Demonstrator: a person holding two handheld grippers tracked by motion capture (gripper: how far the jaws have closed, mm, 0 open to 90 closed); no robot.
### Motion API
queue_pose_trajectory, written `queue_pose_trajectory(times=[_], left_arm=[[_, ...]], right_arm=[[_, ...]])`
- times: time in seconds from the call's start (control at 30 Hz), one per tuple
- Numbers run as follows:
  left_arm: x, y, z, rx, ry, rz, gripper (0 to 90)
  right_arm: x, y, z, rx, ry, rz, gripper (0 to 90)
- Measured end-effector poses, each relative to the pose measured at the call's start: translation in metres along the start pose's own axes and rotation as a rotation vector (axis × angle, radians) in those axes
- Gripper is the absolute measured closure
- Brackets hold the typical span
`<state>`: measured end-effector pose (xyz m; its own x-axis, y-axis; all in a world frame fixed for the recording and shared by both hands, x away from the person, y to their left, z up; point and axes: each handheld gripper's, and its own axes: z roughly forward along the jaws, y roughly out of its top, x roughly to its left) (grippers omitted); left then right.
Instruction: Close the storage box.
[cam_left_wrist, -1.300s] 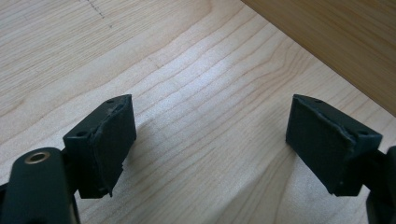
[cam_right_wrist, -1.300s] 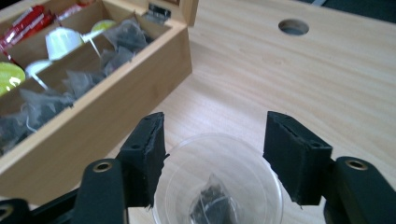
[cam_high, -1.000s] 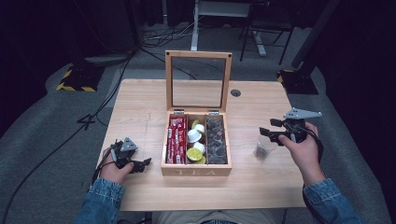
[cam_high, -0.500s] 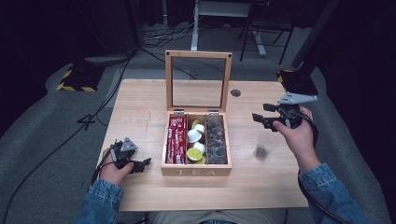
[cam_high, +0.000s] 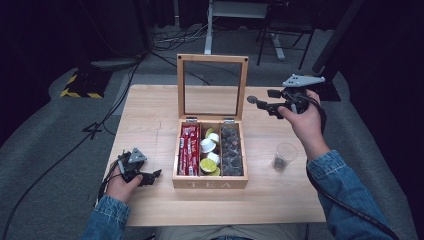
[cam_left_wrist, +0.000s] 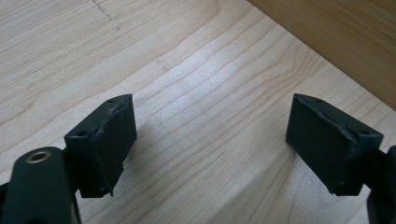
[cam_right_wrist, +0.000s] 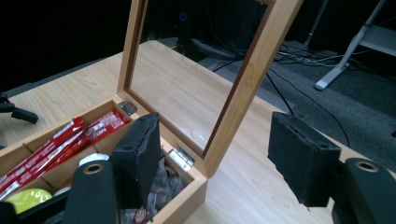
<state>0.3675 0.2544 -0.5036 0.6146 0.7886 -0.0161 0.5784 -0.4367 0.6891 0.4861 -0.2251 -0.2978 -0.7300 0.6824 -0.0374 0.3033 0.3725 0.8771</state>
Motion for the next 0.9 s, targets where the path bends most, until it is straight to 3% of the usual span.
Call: queue_pose_trajectory(times=[0.43,0.9], left_arm=[[-0.001,-0.003,-0.003,-0.004,0.013,-0.003,17.1],[-0.002,-0.004,-0.003,-0.005,0.008,-0.01,17.1]], right_arm=[[-0.017,0.032,0.036,-0.004,-0.014,-0.019,35.1],[-0.043,0.052,0.083,-0.019,-0.022,0.061,34.3]])
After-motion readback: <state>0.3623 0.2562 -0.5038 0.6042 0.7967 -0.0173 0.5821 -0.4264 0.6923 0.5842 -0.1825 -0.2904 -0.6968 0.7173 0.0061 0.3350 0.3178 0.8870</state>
